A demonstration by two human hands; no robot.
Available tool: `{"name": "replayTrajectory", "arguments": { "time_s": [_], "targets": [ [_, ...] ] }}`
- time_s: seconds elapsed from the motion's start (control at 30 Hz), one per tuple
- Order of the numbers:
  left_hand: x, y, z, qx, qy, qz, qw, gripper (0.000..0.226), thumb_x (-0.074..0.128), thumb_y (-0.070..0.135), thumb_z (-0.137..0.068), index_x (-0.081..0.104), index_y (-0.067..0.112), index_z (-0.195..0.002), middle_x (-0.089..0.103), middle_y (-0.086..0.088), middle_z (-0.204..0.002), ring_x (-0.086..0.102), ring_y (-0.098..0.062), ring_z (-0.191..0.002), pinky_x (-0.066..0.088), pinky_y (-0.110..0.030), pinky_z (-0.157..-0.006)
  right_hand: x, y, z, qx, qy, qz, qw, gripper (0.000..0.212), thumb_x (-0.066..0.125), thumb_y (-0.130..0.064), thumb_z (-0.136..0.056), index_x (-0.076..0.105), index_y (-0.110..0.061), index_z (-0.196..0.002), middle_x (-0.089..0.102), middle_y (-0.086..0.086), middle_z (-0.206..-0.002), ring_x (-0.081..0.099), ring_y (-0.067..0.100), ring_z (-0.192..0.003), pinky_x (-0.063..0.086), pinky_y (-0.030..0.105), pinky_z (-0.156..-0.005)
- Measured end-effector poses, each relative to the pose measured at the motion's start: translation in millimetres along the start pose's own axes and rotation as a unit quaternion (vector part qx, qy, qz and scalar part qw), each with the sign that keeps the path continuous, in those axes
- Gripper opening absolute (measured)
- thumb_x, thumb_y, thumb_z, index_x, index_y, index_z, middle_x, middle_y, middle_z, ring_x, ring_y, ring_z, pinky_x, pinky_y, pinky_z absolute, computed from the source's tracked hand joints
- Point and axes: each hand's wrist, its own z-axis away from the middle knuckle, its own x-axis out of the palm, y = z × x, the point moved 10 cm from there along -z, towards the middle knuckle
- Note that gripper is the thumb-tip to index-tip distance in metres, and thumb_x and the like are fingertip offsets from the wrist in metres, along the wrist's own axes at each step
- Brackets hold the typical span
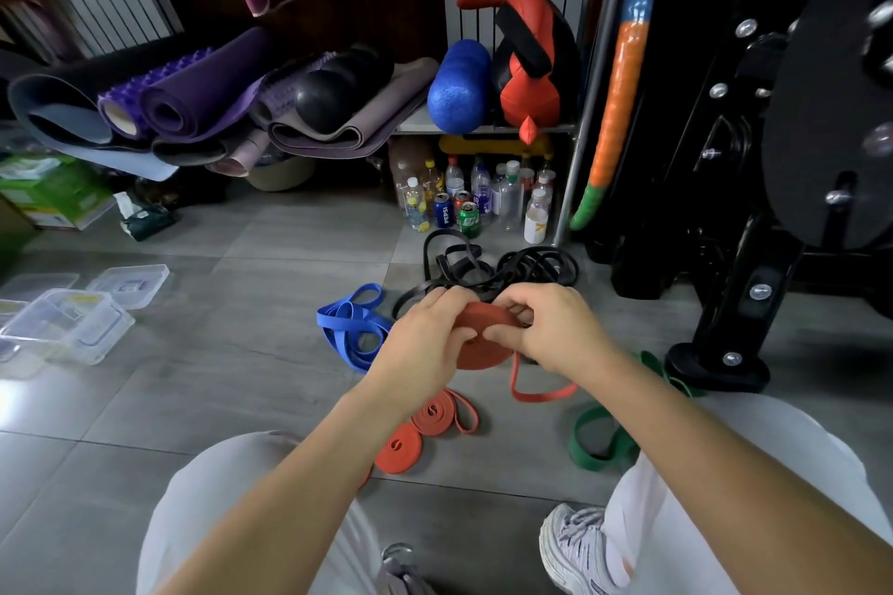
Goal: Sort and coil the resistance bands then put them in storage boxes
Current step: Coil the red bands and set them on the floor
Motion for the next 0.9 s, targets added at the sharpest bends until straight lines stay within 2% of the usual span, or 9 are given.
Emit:
{"name": "replayTrajectory", "arguments": {
  "time_s": [0.17,0.27,0.4,0.53,0.63,0.7,0.77,0.8,0.9],
  "targets": [
    [-23.6,-0.2,-0.9,-0.015,0.088,0.069,0.994,0.02,0.058,0.009,-0.089,0.054,0.016,-0.107,0.054,0.008,-0.098,0.048,-0.004,-0.085,0.037,-0.006,-0.075,-11.9,3.2,0.2,0.004,0.036,-0.049,0.998,0.018,0.078,-0.027,-0.073,0.072,-0.025,-0.091,0.07,-0.008,-0.077,0.066,0.008,-0.073,0.056,0.035,-0.07],
    [-35.3,-4.0,-1.2,-0.039,0.119,0.127,0.984,0.021,0.058,0.008,-0.089,0.05,0.022,-0.102,0.054,0.013,-0.092,0.052,-0.007,-0.087,0.039,-0.009,-0.077,-16.0,4.8,0.1,0.007,0.052,-0.101,0.993,0.014,0.078,-0.021,-0.074,0.072,-0.024,-0.086,0.073,-0.006,-0.078,0.069,0.007,-0.073,0.057,0.035,-0.074],
    [-41.7,-9.1,-1.1,-0.061,0.138,0.198,0.968,0.023,0.06,0.007,-0.089,0.048,0.025,-0.098,0.055,0.016,-0.089,0.054,0.007,-0.082,0.04,-0.004,-0.071,-18.7,3.9,0.8,0.013,0.056,-0.189,0.98,0.024,0.078,-0.014,-0.074,0.066,-0.035,-0.076,0.071,-0.01,-0.076,0.07,0.005,-0.072,0.058,0.03,-0.075],
    [-42.2,-20.0,0.3,-0.092,0.148,0.273,0.946,0.03,0.06,0.007,-0.089,0.049,0.035,-0.093,0.059,0.013,-0.091,0.057,0.008,-0.081,0.045,-0.007,-0.071,-20.2,-4.5,1.1,-0.006,0.05,-0.27,0.962,0.025,0.077,-0.005,-0.073,0.068,-0.028,-0.08,0.073,-0.001,-0.081,0.07,0.006,-0.073,0.057,0.021,-0.072],
    [-37.0,-28.6,-0.2,-0.121,0.143,0.314,0.931,0.029,0.061,0.009,-0.089,0.05,0.034,-0.094,0.06,0.012,-0.094,0.059,0.008,-0.083,0.047,-0.009,-0.071,-21.3,-4.1,0.4,-0.007,0.053,-0.293,0.955,0.026,0.076,-0.004,-0.073,0.069,-0.028,-0.078,0.072,-0.009,-0.073,0.071,0.01,-0.074,0.057,0.021,-0.072],
    [-36.0,-28.2,0.5,-0.123,0.138,0.286,0.94,0.03,0.064,0.012,-0.087,0.048,0.036,-0.097,0.056,0.015,-0.099,0.056,0.01,-0.087,0.045,-0.008,-0.074,-21.0,-2.0,-0.2,-0.003,0.059,-0.27,0.961,0.024,0.078,-0.008,-0.073,0.069,-0.03,-0.078,0.072,-0.01,-0.072,0.071,0.011,-0.074,0.058,0.023,-0.072],
    [-42.5,-14.3,1.4,-0.07,0.145,0.158,0.974,0.041,0.069,0.015,-0.082,0.046,0.034,-0.11,0.045,0.017,-0.108,0.047,0.01,-0.099,0.037,-0.006,-0.085,-18.7,0.8,-0.5,0.002,0.068,-0.218,0.973,0.019,0.079,-0.015,-0.073,0.071,-0.03,-0.08,0.072,-0.01,-0.075,0.07,0.008,-0.075,0.058,0.027,-0.076],
    [-42.8,-1.8,2.0,-0.021,0.139,0.078,0.987,0.052,0.071,0.016,-0.079,0.044,0.031,-0.121,0.039,0.016,-0.114,0.042,0.004,-0.107,0.033,-0.009,-0.092,-17.3,1.4,-0.5,0.001,0.071,-0.184,0.98,0.016,0.08,-0.018,-0.073,0.073,-0.028,-0.082,0.072,-0.01,-0.076,0.069,0.006,-0.075,0.057,0.029,-0.078],
    [-22.4,27.2,6.3,0.1,0.079,-0.113,0.985,0.073,0.075,0.016,-0.073,0.039,0.027,-0.136,0.041,-0.001,-0.128,0.044,-0.024,-0.113,0.041,-0.036,-0.095,-10.1,-1.1,0.2,-0.012,0.054,-0.103,0.993,0.017,0.079,-0.022,-0.073,0.075,-0.021,-0.09,0.074,-0.004,-0.08,0.068,0.008,-0.078,0.055,0.035,-0.081]
  ]
}}
